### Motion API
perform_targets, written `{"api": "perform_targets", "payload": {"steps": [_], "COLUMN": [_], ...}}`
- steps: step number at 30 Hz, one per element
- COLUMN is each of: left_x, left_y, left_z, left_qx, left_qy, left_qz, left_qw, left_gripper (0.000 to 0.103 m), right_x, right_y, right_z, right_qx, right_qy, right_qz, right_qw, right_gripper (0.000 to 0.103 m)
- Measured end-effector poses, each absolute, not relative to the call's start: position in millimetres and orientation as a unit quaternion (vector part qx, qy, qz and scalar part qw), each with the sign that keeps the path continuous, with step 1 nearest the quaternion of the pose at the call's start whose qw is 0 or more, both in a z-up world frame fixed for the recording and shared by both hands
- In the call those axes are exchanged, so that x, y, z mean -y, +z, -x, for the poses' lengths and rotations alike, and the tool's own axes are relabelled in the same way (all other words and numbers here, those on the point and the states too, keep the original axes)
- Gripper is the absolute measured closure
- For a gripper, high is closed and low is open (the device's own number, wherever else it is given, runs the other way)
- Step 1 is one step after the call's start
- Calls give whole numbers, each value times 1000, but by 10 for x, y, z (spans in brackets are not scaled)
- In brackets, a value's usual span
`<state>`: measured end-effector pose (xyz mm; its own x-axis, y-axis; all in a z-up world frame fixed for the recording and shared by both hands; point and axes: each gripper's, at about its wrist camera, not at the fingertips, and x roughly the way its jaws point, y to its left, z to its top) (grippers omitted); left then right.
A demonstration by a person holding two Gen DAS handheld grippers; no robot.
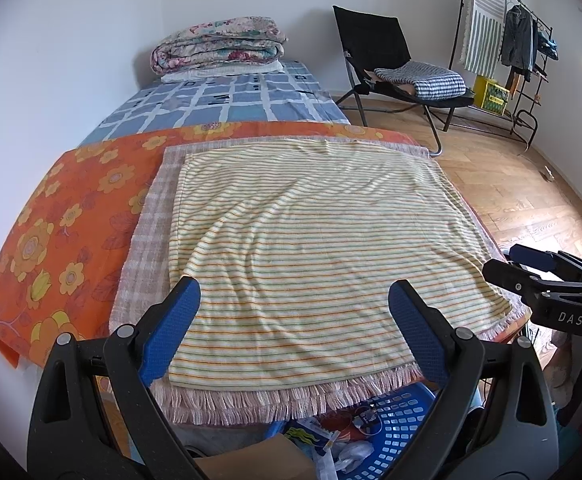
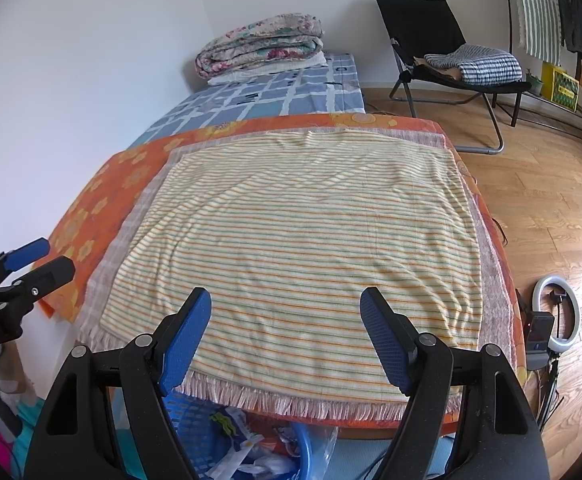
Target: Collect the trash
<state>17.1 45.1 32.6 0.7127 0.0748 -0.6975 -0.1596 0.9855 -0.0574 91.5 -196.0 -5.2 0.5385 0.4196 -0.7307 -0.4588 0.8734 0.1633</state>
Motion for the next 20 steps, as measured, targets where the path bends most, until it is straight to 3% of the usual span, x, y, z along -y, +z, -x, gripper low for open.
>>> {"api": "perform_targets", "payload": {"steps": [20], "left_x": [-475], "left_y": [317], "left_z": [-174], "left_qx": [-373], "left_qy": [66], "left_qz": [53], "left_qw": [924], "left_gripper": [6], "right_x": [1967], "right_y": [-66], "right_z": [-929], "right_qx": [-414], "right_qy": [249], "right_qz": [26], "right_qw": [875], "right_gripper": [26]}}
